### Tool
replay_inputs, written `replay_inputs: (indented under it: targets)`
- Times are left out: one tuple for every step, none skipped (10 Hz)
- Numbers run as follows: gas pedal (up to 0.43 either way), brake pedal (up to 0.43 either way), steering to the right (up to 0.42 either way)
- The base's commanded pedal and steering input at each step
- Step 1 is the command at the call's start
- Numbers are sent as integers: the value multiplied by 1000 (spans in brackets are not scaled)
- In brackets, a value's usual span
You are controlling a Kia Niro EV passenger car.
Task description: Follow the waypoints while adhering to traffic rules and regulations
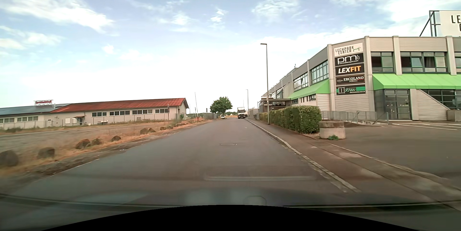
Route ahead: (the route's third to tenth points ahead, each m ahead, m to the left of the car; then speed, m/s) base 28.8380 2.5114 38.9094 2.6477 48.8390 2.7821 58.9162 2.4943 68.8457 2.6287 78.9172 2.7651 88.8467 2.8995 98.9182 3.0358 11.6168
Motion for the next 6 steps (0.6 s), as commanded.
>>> replay_inputs:
  targets:
    - [118,0,-8]
    - [118,0,-8]
    - [110,0,-8]
    - [110,0,-6]
    - [110,0,-5]
    - [110,0,-5]
